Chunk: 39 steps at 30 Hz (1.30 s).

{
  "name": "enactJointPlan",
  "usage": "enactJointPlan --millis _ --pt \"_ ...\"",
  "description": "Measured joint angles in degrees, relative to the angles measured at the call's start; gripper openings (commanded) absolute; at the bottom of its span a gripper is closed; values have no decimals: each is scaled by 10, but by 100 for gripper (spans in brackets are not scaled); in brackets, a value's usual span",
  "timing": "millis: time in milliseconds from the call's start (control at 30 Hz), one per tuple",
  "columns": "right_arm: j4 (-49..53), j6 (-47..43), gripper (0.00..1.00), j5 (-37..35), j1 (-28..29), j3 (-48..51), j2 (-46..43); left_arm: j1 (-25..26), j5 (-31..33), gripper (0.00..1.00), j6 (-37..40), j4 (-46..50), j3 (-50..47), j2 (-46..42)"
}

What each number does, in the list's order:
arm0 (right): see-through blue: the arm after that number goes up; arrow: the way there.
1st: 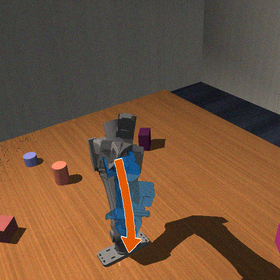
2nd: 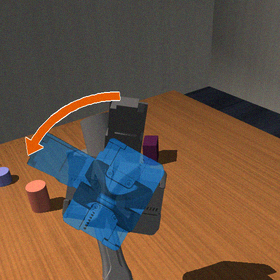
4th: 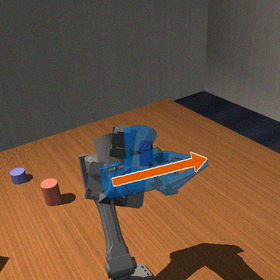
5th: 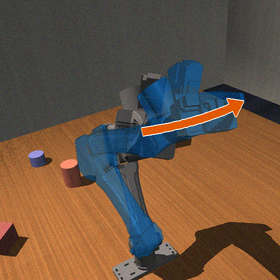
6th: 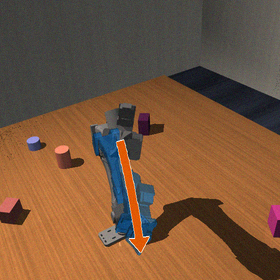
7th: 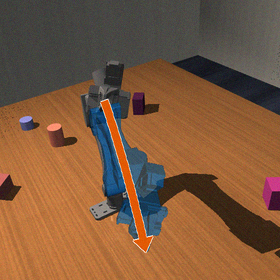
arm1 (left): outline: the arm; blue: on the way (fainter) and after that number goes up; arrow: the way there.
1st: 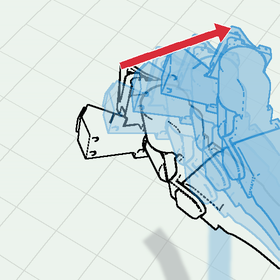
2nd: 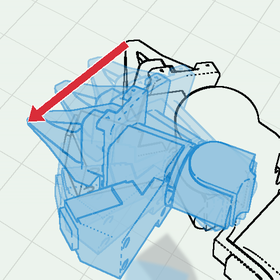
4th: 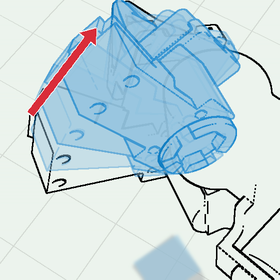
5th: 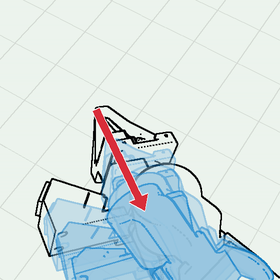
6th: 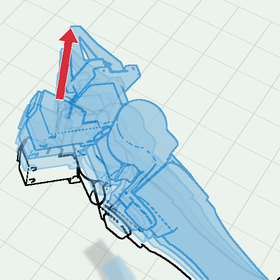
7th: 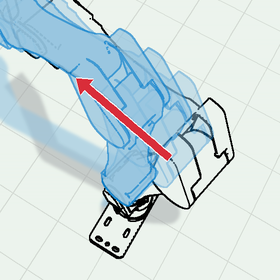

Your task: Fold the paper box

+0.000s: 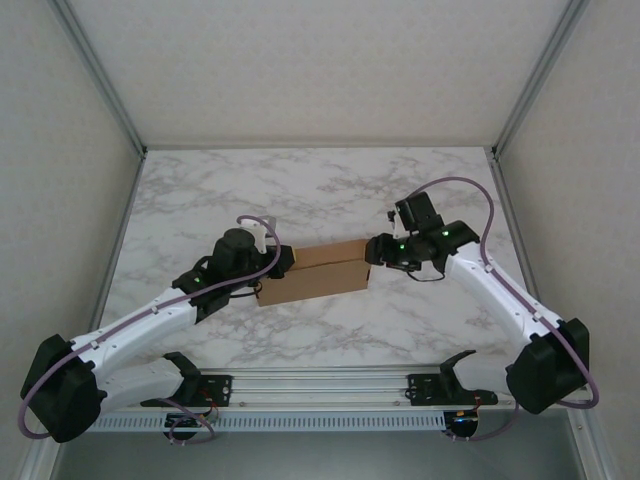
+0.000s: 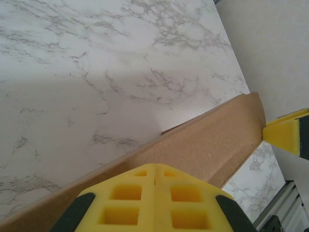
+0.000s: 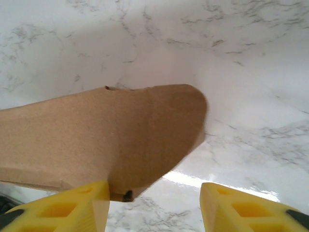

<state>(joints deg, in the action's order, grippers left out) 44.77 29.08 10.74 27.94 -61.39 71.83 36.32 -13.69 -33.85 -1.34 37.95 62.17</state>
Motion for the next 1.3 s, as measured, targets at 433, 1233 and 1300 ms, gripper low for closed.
enactJointPlan --millis 433,1233,1300 --pt "-6 -4 55 12 0 -42 -19 3 2 0 19 5 2 0" --pt "-138 42 36 117 -7 14 59 7 8 0 37 19 7 0" --pt "-150 47 35 125 -7 22 57 7 9 0 38 20 7 0"
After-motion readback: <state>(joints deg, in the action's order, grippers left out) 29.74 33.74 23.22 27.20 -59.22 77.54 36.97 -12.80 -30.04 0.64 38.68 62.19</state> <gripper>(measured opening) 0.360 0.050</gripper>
